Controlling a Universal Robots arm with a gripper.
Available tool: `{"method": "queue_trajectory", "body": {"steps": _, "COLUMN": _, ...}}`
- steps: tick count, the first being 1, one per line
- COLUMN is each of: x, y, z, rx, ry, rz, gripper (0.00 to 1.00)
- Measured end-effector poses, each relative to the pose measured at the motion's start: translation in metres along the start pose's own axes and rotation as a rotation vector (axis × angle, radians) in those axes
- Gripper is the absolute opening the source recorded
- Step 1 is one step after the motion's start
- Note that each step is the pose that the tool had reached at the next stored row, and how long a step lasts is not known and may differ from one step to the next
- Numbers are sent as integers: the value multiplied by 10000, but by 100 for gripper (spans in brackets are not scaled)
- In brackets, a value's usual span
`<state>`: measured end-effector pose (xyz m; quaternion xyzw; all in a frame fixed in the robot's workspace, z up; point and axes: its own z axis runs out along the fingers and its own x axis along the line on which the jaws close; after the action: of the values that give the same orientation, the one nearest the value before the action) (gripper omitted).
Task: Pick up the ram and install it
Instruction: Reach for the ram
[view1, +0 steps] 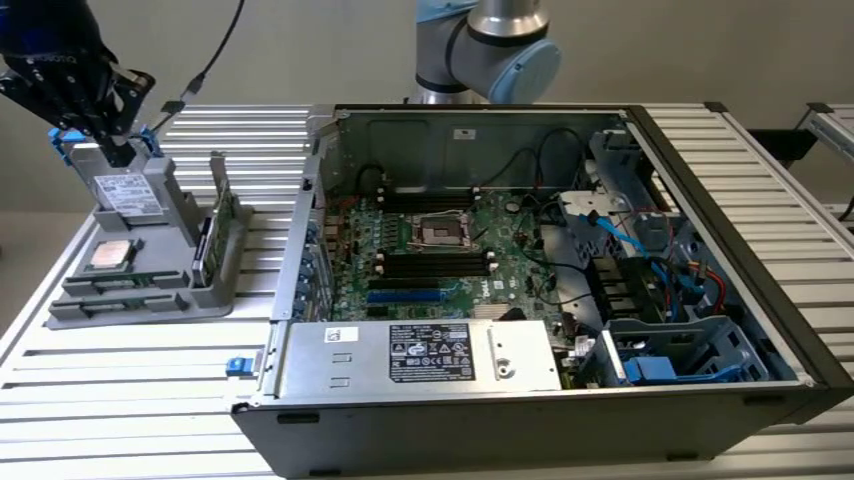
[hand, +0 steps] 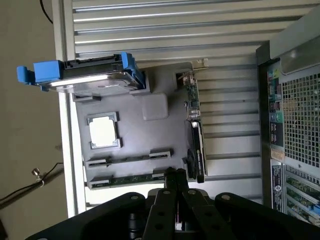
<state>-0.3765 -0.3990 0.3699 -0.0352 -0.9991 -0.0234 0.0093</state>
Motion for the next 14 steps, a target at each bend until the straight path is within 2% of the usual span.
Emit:
{"method": "queue_trajectory", "body": {"steps": 3, "x": 103, "y": -22, "z": 39, "rx": 4, "ry": 36, "rz": -2, "gripper": 10}}
{"method": "queue_trajectory", "body": {"steps": 9, "x": 301, "y": -110, "z": 97, "rx": 2, "ry": 39, "rz": -3, "gripper": 10}}
{"method": "queue_trajectory", "body": {"steps": 14, "x": 362, "y": -215, "z": 126, "rx": -11, "ry": 41, "rz": -3, "gripper": 10}}
